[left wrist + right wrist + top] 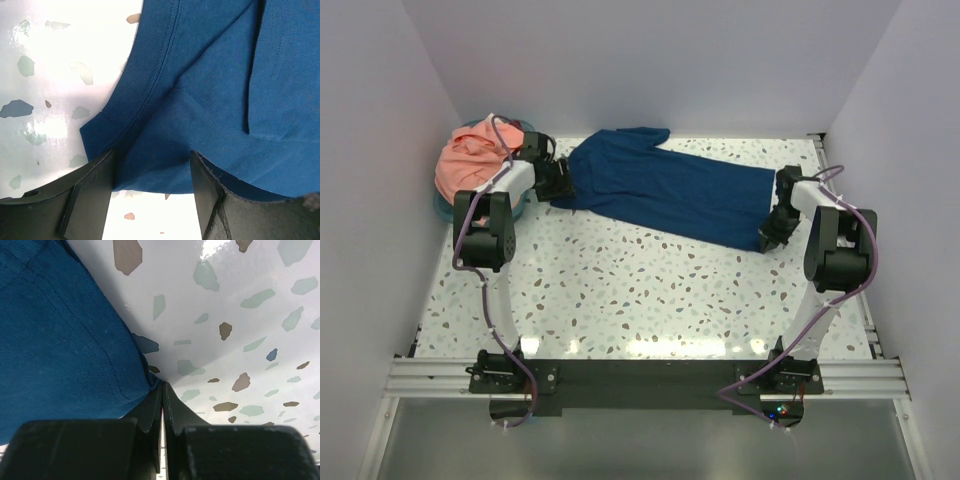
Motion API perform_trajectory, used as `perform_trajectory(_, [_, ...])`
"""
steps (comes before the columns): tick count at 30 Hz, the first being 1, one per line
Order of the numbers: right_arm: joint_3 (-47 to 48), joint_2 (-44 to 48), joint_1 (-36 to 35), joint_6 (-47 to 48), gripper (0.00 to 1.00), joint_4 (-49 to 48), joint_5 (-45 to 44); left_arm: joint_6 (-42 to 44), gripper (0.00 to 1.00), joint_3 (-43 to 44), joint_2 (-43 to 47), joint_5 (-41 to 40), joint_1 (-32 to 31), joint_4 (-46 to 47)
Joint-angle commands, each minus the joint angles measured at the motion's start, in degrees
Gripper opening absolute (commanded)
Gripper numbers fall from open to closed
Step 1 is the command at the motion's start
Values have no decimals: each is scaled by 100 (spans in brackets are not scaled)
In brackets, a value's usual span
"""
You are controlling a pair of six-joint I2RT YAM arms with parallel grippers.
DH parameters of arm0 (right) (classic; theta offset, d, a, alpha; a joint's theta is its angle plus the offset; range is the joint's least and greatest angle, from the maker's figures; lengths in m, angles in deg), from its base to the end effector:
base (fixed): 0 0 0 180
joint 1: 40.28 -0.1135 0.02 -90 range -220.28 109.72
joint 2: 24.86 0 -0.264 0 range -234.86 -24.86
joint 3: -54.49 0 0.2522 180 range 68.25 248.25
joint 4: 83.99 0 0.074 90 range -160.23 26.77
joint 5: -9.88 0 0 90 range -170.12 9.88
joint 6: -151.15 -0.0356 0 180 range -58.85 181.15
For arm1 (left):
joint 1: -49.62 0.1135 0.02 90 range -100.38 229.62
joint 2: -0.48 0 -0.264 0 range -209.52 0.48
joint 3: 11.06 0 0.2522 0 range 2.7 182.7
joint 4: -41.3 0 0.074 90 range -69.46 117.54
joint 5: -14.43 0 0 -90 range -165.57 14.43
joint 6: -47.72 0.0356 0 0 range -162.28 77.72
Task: Fold and stack the t-shirts
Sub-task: Fold the tshirt
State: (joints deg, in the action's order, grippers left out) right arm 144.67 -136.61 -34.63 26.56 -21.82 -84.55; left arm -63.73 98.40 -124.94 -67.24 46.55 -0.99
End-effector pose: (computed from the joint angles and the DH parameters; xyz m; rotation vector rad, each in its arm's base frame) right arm 0.3623 -0.0386 0.1571 1.0434 2.8295 -0.0717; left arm 0.4720 -0.0305 0.1664 -0.3634 2.5847 -0.3433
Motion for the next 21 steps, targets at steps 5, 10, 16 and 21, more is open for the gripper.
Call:
perform_trajectory(5, [57,-120,85,-4,0,-165,-576,115,66,-183,343,27,17,129])
perform_trajectory(10, [-127,196,349,-48,0,20,-797,168,66,-350,414,36,17,173])
perform_trajectory(16, [-128,232,569,49,0,29,-779,238,66,-421,414,10,-18,147])
perform_trajectory(21, [-40,127,586,31,0,38,-744,264,65,-534,519,-69,-88,111])
